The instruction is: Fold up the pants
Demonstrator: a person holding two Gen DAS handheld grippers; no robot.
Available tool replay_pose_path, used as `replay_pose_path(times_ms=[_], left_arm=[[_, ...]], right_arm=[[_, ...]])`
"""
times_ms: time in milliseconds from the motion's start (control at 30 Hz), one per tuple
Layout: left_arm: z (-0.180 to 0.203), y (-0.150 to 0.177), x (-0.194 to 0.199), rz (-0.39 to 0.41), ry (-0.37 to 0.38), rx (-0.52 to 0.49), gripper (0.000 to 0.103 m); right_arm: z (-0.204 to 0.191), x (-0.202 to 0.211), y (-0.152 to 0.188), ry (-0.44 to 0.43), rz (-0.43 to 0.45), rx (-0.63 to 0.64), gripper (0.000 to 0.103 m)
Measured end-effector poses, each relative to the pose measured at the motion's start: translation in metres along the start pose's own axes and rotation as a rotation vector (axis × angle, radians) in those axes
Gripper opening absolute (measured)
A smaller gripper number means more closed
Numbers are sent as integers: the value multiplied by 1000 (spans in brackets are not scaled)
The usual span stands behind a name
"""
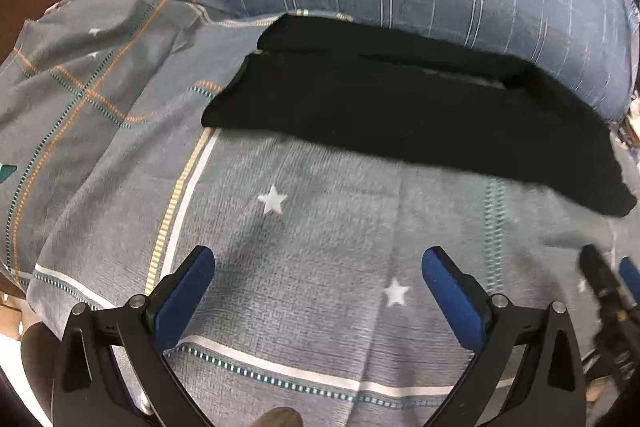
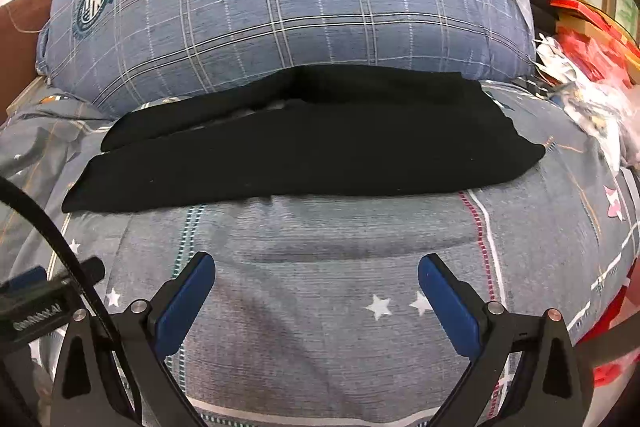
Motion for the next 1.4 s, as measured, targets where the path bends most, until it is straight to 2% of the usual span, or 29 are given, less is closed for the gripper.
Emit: replay_pose_path(times_ms=[133,333,500,567,633,700,733,767,833,900,967,1033,1133,1200,1267,1333,1400], left_arm=[[-5,11,-12,-26,-29,-23,103],[-8,15,-11,1,30,0,103],[-5,23,-9,31,19,-21,103],[-1,25,-8,9,21,-35,103],[7,27,-5,-20,67,-42,92],[14,21,4,-13,95,-70,38],[17,18,7,-28,149,-56,31],[16,12,13,-35,217,-20,29],[1,-4,25,-7,244,36,32],[-25,-24,38,40,229,72,49],[-52,-36,44,70,198,102,56],[-80,-44,43,69,149,136,56],[-108,-52,30,48,131,168,56],[-117,-57,15,22,146,182,56],[-122,-60,3,-8,162,193,56],[-115,-61,-10,-30,199,182,57],[-112,-69,-18,-19,199,147,71]], right_arm=[[-2,-4,4,-4,-19,1,103],[-7,-2,3,-7,-14,14,103],[-8,-1,5,-8,-16,15,103],[-7,-3,5,-7,-20,14,103],[-5,-3,6,-5,-22,10,103],[1,-4,6,0,-23,5,103],[6,-5,5,6,-20,2,103],[11,-5,5,12,-17,-1,103],[24,-7,2,29,-12,-10,103],[40,-10,-2,36,-19,-27,103],[59,-13,-9,43,-29,-58,103],[85,-18,-18,62,-34,-98,103],[117,-28,-27,77,-42,-142,103],[130,-38,-33,42,-64,-173,100],[148,-55,-38,-21,-126,-239,91],[165,-70,-41,-76,-190,-322,87],[182,-81,-45,-110,-222,-398,87]])
Point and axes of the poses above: each gripper's, at about its wrist camera, not at the fingertips, and x roughly against the way its jaws point, z to its right, y to its underside, the point moved 9 cm from there along -x, roughly the way its jaws point, and after that the axes turned 15 degrees about y, right-handed, at the moved point
